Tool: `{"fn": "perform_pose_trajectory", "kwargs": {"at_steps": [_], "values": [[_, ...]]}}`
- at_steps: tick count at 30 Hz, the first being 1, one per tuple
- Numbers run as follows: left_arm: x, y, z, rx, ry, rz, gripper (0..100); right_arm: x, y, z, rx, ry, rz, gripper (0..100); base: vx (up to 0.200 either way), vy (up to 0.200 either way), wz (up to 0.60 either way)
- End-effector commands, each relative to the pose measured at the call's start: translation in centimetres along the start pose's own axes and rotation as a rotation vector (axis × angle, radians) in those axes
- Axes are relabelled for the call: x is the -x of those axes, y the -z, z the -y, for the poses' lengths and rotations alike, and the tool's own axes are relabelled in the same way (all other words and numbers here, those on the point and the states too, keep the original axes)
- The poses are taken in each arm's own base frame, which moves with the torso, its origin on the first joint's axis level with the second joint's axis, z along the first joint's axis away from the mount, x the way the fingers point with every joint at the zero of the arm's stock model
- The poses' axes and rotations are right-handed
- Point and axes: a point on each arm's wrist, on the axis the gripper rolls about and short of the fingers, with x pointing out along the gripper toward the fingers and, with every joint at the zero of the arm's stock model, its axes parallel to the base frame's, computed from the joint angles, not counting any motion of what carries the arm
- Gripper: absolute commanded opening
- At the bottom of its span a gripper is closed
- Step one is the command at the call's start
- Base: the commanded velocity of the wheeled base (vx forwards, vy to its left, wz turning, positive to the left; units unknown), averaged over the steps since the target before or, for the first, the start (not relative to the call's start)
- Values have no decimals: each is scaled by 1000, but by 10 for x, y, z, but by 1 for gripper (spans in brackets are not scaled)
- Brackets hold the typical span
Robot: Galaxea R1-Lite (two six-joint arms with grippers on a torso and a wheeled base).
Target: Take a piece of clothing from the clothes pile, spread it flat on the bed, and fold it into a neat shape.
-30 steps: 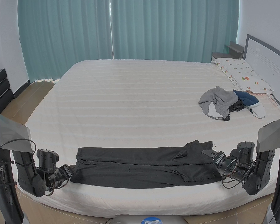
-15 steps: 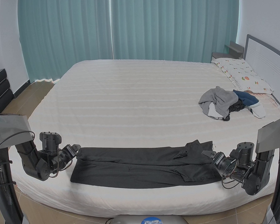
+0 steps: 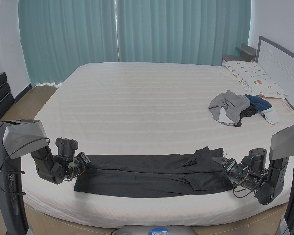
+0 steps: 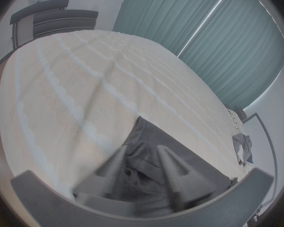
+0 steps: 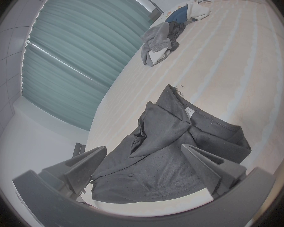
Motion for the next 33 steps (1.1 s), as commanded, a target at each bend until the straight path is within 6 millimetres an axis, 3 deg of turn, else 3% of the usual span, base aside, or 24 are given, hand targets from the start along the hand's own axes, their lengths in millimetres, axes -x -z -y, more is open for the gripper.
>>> {"fn": "perform_pose_trajectory", "kwargs": {"at_steps": [1, 5, 14, 33], "values": [[-4, -3, 2, 1, -26, 46, 0, 2, -3, -7, 6, -34, 22, 100, 0, 0, 0], [0, -7, 4, 13, -43, 83, 0, -5, 3, -5, 11, -15, -7, 100, 0, 0, 0], [10, -19, 14, 81, 12, 138, 0, -50, 3, 2, 8, 73, 2, 100, 0, 0, 0], [10, -17, 17, 103, 23, 134, 0, -70, -1, 6, 3, 157, 19, 100, 0, 0, 0]]}}
